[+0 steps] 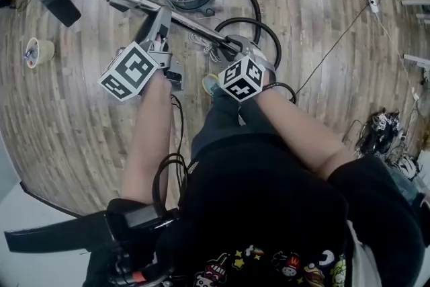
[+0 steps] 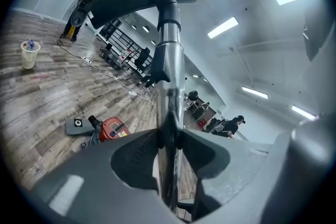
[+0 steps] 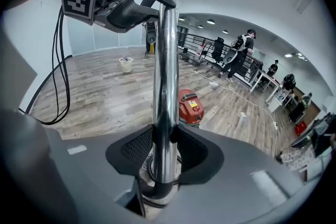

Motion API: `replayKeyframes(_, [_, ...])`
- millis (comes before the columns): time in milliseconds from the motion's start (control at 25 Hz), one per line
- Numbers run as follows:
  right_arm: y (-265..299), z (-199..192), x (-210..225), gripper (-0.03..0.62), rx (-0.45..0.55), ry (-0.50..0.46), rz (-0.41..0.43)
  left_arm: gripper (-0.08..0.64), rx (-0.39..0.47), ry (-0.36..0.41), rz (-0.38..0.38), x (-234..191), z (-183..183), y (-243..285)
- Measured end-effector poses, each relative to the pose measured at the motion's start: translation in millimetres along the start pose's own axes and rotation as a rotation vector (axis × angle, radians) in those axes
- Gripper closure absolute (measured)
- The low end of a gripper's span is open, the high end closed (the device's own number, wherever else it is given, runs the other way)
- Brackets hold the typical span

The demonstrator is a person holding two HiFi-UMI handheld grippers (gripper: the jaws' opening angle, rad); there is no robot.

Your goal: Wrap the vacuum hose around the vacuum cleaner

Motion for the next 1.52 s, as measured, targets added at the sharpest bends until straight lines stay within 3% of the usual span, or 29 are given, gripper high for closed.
replayKeyframes(400, [18.5, 21.8, 29.7, 0.422, 0.029, 0.094, 0.013, 0.405, 0.001, 0.132, -0.022, 28.0, 24.5, 47.1])
replayKeyframes(600, [30.2, 9.8, 41.3, 0.422, 0.05, 0.14, 0.022, 0.405, -0.025, 0.18, -0.016, 34.8, 13.4, 69.1])
replayKeyframes(1000, [72.2, -77.9, 86.7, 0.422, 0.012, 0.325, 0.073, 0.405, -0.151, 0.297, 0.02, 53.7, -71.8, 173.7])
replayKeyframes(1200, [95.7, -122.7, 115.3, 0.422, -0.001, 0.455, 0.028, 0.405, -0.235, 0.384, -0.045, 70.4, -122.4, 237.5])
replayKeyframes(1520, [142.0, -188.3, 143.3, 0.42, -0.011, 0.588, 0.005, 0.405, -0.322, 0.431, -0.106, 61.2, -200.6, 323.9])
Point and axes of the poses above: the fingertips, and each gripper's own axes: y forward along the fingers, x to its right, z out of its top, the point moved 5 cm from there along -y, backward along the fingers, and after that the axes turned 4 degrees about x, right-handed, at the moved point
